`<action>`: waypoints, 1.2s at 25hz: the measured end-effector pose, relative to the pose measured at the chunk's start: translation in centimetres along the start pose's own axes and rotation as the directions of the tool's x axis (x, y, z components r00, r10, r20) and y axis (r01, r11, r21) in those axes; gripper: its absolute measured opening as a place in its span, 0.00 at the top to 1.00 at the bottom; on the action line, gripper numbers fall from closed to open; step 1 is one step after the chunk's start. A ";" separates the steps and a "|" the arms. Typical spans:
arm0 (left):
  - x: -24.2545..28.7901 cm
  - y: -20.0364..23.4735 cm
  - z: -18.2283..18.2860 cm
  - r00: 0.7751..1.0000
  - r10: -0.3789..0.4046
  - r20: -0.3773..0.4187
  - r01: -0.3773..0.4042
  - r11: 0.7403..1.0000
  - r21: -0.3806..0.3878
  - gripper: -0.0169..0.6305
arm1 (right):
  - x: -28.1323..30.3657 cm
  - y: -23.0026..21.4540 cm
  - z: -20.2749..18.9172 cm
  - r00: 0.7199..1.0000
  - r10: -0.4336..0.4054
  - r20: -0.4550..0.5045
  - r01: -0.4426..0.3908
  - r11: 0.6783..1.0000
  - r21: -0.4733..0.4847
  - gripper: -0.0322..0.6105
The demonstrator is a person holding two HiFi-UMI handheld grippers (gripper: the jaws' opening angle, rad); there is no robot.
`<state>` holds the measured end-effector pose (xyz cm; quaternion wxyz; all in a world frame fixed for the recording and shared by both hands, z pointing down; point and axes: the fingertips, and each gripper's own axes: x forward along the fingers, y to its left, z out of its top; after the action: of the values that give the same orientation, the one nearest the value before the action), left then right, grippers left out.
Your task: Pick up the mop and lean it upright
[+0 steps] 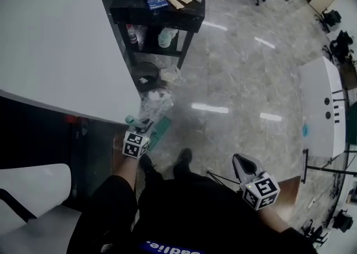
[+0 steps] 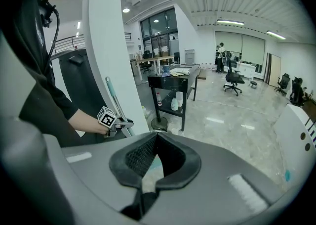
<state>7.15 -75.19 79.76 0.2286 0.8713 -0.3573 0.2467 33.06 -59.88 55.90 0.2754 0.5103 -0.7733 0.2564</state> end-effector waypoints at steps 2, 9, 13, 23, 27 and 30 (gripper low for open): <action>0.4 0.3 0.3 1.000 -0.006 0.000 0.006 1.000 -0.006 0.82 | 0.1 -0.1 -0.1 1.000 -0.003 -0.008 0.003 1.000 0.000 0.94; 0.3 3.5 0.9 0.996 0.077 0.039 -0.067 0.974 -0.217 0.79 | 0.3 0.2 0.3 1.000 0.001 -0.016 -0.002 1.000 -0.027 0.94; 0.3 4.7 0.9 0.994 0.110 0.026 -0.097 0.945 -0.311 0.76 | 0.4 0.4 0.7 1.000 0.004 -0.014 -0.004 1.000 -0.031 0.94; 0.9 5.2 -1.0 0.990 0.134 -0.048 -0.138 0.821 -0.555 0.62 | 0.5 0.7 1.2 1.000 0.000 0.002 0.000 0.998 -0.055 0.92; 0.5 5.3 -1.2 0.989 0.137 -0.048 -0.139 0.798 -0.587 0.58 | 0.6 0.9 1.4 1.000 0.002 0.009 -0.001 0.998 -0.056 0.92; 0.0 5.3 -1.5 0.988 0.149 -0.033 -0.139 0.780 -0.610 0.55 | 0.7 0.9 1.4 1.000 0.004 0.011 -0.004 0.999 -0.054 0.91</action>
<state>2.83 -77.72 82.15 0.4749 0.7231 -0.4851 0.1275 31.76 -60.91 55.27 0.2844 0.5025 -0.7825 0.2330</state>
